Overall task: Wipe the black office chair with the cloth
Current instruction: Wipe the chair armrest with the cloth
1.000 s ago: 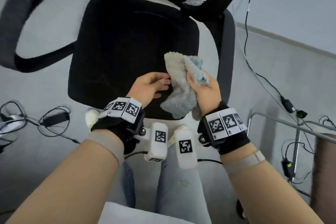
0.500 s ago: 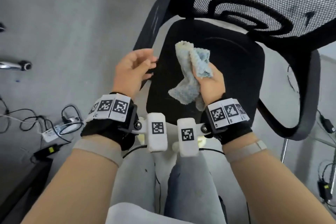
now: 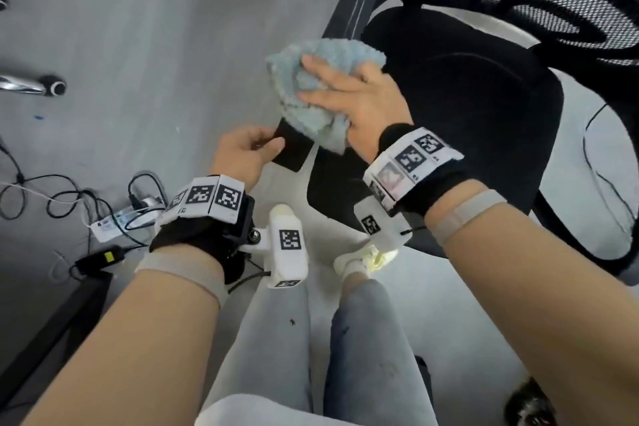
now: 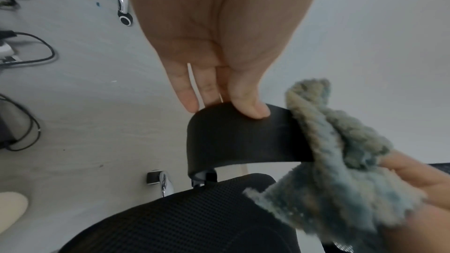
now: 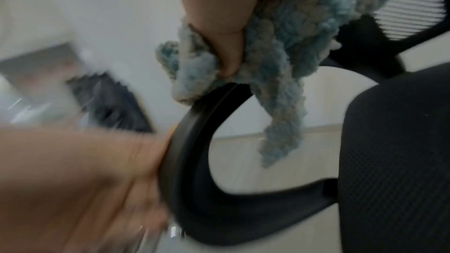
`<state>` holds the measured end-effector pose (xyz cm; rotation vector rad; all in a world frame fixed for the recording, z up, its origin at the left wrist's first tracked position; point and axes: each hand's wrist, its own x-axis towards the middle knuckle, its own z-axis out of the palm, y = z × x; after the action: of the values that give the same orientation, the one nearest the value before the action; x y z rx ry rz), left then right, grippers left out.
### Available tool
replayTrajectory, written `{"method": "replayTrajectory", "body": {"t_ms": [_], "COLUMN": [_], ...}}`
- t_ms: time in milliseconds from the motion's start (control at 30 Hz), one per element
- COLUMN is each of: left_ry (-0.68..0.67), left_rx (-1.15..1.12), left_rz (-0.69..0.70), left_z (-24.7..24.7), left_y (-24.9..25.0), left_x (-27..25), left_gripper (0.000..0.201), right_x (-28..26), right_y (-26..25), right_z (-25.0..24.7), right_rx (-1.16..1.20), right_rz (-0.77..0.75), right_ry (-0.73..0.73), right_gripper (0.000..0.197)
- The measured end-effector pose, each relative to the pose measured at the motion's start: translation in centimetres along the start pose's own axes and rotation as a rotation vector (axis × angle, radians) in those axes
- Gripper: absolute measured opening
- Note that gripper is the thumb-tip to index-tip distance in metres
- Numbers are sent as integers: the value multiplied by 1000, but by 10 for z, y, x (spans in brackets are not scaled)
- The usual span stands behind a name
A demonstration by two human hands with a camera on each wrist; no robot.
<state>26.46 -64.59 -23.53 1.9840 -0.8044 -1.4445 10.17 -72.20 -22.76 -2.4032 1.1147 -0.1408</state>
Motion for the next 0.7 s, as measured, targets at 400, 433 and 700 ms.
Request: {"method": "replayTrajectory", "body": {"t_ms": [400,433,700], "left_ry": [-40,-48,-75], "left_rx": [48,19,24], "left_rz": [-44,-47,-77], "left_z": [-7,-6,-8], "left_y": [8,9,9], "left_x": [1,0,1], "left_gripper": [25,24,25], "right_x": [-6,-1,-15], "right_y": [-21,-16,-28], "right_z": [10,3,19], "right_rx": [-10,-17,51], "right_rz": [-49,-13,51], "right_ry": [-80,-58,-60], "right_gripper": [44,49,50]}}
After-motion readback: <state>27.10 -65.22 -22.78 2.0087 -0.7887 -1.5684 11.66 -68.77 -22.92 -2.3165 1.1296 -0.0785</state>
